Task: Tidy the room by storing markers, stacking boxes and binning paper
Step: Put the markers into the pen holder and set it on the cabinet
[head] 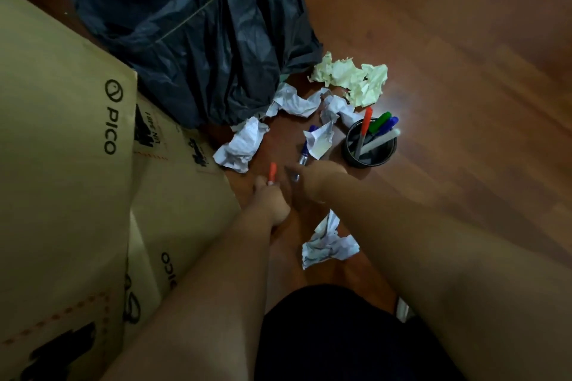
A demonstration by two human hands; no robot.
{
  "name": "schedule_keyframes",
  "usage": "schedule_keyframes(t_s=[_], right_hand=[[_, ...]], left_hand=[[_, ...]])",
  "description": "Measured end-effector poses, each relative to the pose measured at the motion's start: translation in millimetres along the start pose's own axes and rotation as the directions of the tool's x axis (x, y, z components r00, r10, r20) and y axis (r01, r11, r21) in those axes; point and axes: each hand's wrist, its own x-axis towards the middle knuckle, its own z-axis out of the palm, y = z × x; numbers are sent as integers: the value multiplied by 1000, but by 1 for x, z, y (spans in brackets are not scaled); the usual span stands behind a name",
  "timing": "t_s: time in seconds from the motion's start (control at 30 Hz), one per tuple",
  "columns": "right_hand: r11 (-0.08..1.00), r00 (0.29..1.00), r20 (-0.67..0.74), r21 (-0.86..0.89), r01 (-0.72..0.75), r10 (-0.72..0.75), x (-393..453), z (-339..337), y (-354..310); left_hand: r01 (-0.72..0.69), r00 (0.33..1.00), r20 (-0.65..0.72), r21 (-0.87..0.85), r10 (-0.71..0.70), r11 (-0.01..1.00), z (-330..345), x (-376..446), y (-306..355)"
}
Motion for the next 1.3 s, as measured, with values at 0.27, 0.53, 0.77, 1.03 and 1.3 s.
schedule_keyframes(t_s=[0.27, 0.53, 0.77, 1.03, 1.3], right_hand=[[949, 980, -120, 292, -121, 162, -31, 18, 12], [637, 851, -373, 769, 60, 370, -103, 16, 25], [389, 671, -384, 909, 151, 635, -114, -8, 55], [442, 597, -432, 886, 141, 676, -103, -13, 87], [103, 895, -12, 994, -39, 445, -84, -13, 105]], left_hand=[[-224, 829, -556, -238, 57, 945, -23, -1, 7], [-547, 558, -808, -528, -188, 649, -69, -16, 46], [-692, 684, -725, -611, 79, 385, -79, -21, 96], [-600, 752, -577, -395, 320, 696, -63, -7, 121], [-110, 989, -29, -793, 143, 600, -61, -11, 124]])
